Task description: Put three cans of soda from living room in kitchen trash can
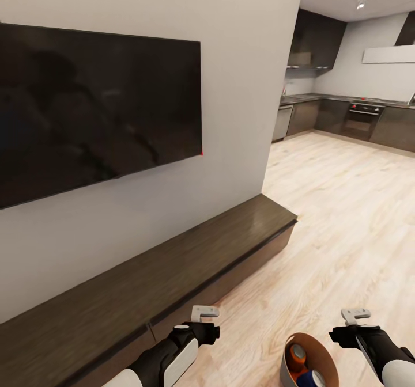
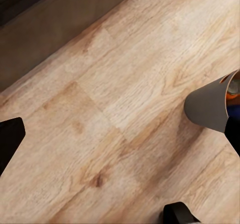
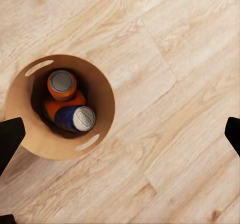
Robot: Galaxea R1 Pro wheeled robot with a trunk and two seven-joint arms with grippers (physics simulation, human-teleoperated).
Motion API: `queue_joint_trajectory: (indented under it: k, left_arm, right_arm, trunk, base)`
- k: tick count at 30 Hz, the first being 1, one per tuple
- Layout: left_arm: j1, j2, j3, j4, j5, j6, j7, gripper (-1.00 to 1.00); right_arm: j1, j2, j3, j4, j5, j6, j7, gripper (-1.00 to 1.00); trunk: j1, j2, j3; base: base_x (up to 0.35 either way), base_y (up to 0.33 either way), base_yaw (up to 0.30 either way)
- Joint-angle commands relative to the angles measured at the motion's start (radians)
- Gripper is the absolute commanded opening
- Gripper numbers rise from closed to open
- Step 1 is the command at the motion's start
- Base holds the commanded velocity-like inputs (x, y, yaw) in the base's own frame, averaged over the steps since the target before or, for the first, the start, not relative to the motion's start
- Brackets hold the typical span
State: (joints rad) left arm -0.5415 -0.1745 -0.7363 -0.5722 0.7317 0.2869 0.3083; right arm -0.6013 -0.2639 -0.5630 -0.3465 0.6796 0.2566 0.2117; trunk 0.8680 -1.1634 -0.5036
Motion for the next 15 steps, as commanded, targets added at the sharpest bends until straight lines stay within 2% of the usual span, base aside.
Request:
queue_joint_trajectory:
  k: [1,15]
  left_arm:
    - [0.0,0.0,0.0,0.0,0.0,0.0,0.0,1.0]
    - [0.0,0.0,0.0,0.001,0.0,0.0,-0.003,1.0]
  right_arm:
    - [0.0,0.0,0.0,0.0,0.0,0.0,0.0,1.0]
    - [0.0,0.002,0.0,0.0,-0.003,0.001,0.0,1.0]
  trunk:
    - [-0.004,0.007,0.003]
    - [-0.058,0.105,0.059]
  base:
    - [0.0,0.0,0.0]
    - [0.0,0.0,0.0]
